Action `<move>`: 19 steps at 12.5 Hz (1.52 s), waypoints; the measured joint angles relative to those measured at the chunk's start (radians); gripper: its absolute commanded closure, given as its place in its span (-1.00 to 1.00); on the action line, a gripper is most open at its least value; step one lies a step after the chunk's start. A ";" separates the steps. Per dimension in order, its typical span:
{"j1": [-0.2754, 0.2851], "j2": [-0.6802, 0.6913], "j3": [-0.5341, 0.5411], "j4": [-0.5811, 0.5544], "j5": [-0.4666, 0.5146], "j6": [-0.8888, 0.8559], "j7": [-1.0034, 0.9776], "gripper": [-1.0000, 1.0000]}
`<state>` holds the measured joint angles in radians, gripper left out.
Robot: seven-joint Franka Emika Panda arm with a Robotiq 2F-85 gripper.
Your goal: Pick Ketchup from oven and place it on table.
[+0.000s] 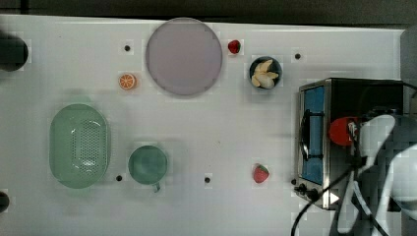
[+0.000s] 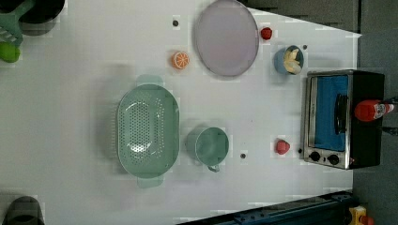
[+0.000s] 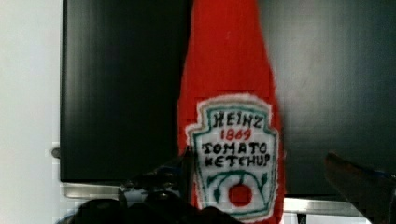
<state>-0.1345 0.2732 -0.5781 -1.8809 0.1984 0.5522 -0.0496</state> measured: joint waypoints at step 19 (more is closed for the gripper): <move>0.005 0.079 0.001 0.123 0.001 0.000 -0.008 -0.27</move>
<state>-0.1292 0.3521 -0.5767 -1.7578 0.1991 0.5518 -0.0580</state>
